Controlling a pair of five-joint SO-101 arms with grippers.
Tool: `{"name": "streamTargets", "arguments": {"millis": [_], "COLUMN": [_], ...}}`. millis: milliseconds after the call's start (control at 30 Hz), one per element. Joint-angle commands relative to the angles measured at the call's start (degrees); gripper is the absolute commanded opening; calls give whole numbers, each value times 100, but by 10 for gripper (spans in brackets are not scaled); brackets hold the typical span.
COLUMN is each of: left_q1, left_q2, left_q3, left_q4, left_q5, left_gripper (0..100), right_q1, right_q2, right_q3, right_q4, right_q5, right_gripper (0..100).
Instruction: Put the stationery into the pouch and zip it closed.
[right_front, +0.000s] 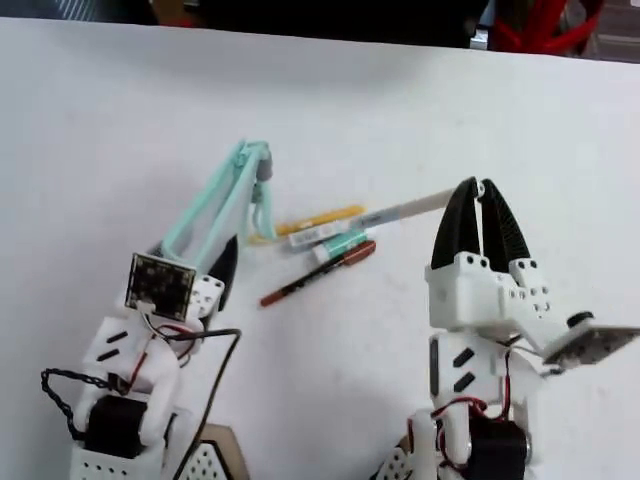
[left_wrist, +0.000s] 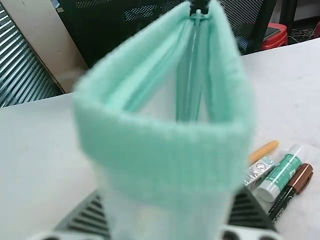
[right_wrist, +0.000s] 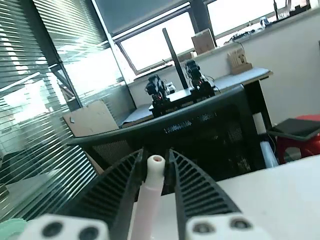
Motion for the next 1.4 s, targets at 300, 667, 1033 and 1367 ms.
{"name": "streamTargets", "arguments": {"millis": [300,667,1033,1367], "left_q1": [-4,-4,-4,-4], "left_q2": [4,4,4,4], "left_q3": [-26,-44,-35,-35], "left_q4": [-149,-176,-176,-176], "left_q5": [97,633,642,624], "left_gripper": [199,200,200,200], "right_q1": [-681,-1833,-3275,-3802], "right_q2": [910,4084,6316,7767], "right_q3": [-2330,-6462,-8475,-9723], "right_q4": [-13,1982,2563,2607], "right_q5": [791,747,774,782], "right_gripper": [17,17,17,17]}}
